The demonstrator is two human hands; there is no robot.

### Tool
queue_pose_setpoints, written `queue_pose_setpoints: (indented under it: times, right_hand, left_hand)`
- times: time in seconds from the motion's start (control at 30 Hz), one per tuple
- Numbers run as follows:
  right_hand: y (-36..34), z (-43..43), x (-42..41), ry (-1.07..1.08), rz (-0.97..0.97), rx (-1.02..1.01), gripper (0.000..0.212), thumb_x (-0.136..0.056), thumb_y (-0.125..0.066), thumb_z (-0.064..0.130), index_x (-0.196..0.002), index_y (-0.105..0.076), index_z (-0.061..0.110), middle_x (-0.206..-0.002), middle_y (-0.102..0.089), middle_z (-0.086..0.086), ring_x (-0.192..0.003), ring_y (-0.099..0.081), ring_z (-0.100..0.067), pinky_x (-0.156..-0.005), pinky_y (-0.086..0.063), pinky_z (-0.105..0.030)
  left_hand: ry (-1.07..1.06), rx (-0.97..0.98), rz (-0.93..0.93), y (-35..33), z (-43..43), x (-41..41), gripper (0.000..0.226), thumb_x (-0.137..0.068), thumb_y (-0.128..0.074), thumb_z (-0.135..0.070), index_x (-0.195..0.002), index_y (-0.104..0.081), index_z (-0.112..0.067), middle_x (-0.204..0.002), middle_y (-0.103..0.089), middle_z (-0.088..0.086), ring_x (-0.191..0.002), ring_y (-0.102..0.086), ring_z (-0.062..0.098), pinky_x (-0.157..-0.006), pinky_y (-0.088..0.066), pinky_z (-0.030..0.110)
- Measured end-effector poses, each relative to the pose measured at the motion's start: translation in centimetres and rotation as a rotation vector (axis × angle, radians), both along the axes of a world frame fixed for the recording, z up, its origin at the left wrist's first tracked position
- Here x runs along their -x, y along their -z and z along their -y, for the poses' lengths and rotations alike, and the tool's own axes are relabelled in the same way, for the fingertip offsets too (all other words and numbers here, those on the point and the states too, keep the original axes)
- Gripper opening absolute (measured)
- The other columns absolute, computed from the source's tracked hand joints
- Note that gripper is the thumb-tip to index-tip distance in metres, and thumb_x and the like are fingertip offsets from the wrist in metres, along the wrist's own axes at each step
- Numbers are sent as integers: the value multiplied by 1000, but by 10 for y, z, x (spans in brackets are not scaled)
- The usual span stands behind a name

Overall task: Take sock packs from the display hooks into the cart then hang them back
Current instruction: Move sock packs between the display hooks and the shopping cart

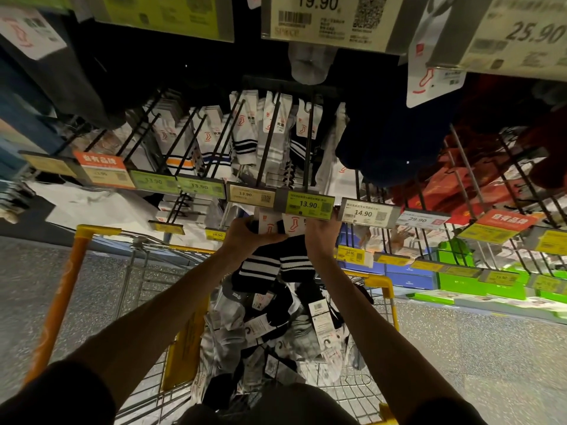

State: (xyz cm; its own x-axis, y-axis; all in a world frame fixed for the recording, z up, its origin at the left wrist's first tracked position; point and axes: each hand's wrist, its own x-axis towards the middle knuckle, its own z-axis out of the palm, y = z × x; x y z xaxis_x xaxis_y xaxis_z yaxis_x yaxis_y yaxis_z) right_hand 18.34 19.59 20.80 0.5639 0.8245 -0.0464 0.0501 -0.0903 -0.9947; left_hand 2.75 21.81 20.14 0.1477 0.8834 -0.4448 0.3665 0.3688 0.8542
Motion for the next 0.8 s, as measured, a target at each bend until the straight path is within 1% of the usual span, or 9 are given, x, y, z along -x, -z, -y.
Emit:
queue_pose_setpoints:
  times: [0.03,0.07,0.2,0.33,0.37,0.47,0.53,0.67,0.8]
  right_hand:
    - [2,-1,2,25,1,-3,24,-82,-47,9,-64,-48,24,-62,-53,8,-56,-53,-4,-49,-49,-34]
    - [4,-1,3,41,-2,2,27,-82,-47,5,-63,-48,24,-61,-52,8,-56,-52,-5,-48,-49,-34]
    - [4,-3,5,78,-25,2,40,-82,-45,-14,-62,-46,21,-58,-49,8,-51,-46,3,-47,-42,-20]
    - [4,-4,9,102,-45,7,20,-76,-47,2,-64,-51,18,-59,-53,6,-53,-49,-2,-47,-44,-22]
    - [6,-4,9,106,-40,12,19,-77,-47,4,-64,-51,18,-59,-53,6,-53,-49,-3,-47,-44,-22]
    - [10,-5,5,96,-19,44,34,-85,-49,-4,-62,-50,22,-58,-54,6,-54,-51,-5,-49,-46,-25]
    - [12,-5,2,73,-6,43,37,-86,-50,-4,-61,-48,24,-59,-54,5,-56,-51,-8,-51,-46,-28]
    - [6,-3,0,38,-9,60,40,-88,-49,-7,-61,-48,22,-60,-54,6,-51,-53,7,-48,-43,-12]
    - [5,-1,0,37,-7,87,39,-86,-52,-5,-60,-48,23,-60,-55,7,-52,-52,4,-47,-43,-13]
  left_hand:
    - [-5,4,6,0,0,1,45,-60,-94,-20,-100,-75,-16,-91,-76,-6,-84,-72,4,-76,-58,21]
    - [-13,9,11,0,0,2,45,-60,-94,-19,-100,-74,-15,-91,-76,-6,-84,-72,5,-75,-58,21]
    - [-38,17,14,1,-2,7,46,-59,-94,-19,-100,-74,-16,-90,-76,-6,-83,-72,4,-75,-58,20]
    - [-23,16,24,2,-4,8,43,-59,-94,-18,-96,-72,-20,-87,-75,-9,-80,-72,1,-71,-57,17]
    - [-24,20,19,2,-4,7,43,-59,-94,-19,-96,-73,-20,-87,-75,-9,-80,-72,2,-71,-57,17]
    - [-33,44,15,7,-4,7,53,-55,-95,-24,-102,-73,-13,-94,-76,-2,-87,-73,10,-77,-59,24]
    - [-37,63,14,9,-3,7,61,-52,-95,-29,-105,-73,-12,-97,-76,1,-91,-73,13,-82,-59,28]
    - [-19,71,21,9,1,3,56,-57,-94,-24,-107,-72,-9,-98,-76,2,-93,-72,15,-83,-59,30]
    - [-27,87,17,9,2,4,62,-53,-94,-31,-107,-72,-10,-99,-76,3,-94,-72,17,-86,-59,35]
